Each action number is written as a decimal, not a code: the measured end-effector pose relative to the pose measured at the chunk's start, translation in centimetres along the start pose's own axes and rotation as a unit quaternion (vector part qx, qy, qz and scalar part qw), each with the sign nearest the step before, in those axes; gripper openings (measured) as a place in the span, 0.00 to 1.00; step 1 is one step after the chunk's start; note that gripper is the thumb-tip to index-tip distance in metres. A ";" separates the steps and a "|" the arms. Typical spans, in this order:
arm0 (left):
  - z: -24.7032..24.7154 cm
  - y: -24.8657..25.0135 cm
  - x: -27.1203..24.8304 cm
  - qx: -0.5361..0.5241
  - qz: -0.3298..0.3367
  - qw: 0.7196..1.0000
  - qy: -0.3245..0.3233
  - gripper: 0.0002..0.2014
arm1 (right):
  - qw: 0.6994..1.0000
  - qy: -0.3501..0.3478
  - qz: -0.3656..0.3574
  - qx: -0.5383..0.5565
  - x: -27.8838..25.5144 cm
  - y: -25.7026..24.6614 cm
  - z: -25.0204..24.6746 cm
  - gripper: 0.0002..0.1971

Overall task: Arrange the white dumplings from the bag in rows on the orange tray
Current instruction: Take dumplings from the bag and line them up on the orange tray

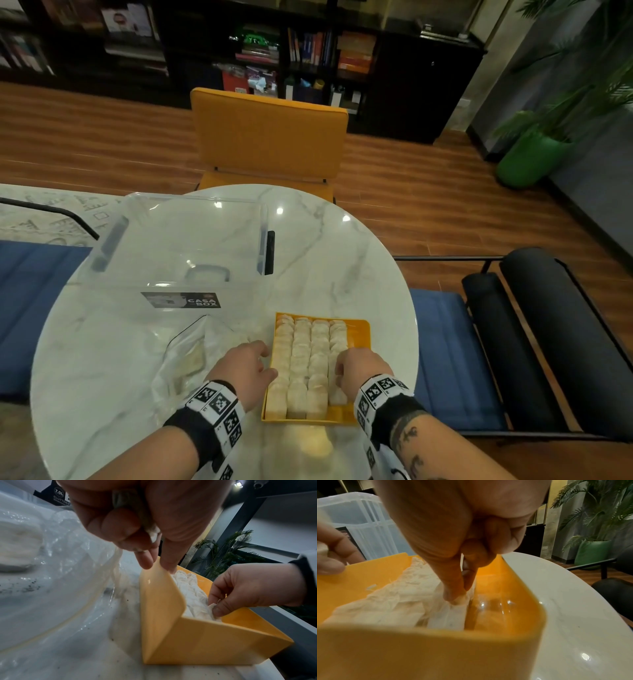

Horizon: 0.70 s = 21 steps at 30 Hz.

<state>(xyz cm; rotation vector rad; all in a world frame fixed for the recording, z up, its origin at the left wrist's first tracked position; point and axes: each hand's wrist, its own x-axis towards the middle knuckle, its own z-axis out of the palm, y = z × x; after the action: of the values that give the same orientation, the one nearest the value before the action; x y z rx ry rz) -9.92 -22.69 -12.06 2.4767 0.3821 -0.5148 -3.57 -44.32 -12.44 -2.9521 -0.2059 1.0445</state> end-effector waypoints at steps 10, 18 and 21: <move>-0.1 0.0 -0.1 -0.004 0.001 1.000 -0.001 0.22 | 1.000 0.005 -0.007 0.019 0.4 0.2 -0.1 0.10; -1.2 0.4 -0.5 -0.128 0.065 0.989 0.027 0.30 | 0.983 0.107 -0.069 0.130 -1.8 0.0 -2.2 0.13; -1.2 1.5 -1.3 -0.275 0.085 0.957 -0.017 0.43 | 0.947 0.121 -0.150 0.256 -3.7 -1.6 -3.0 0.12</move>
<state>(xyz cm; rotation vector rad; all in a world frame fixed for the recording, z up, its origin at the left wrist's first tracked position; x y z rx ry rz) -10.12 -23.38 -9.86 1.9355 0.2515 -0.3218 -4.76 -43.11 -7.76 -2.4444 -0.3114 0.5778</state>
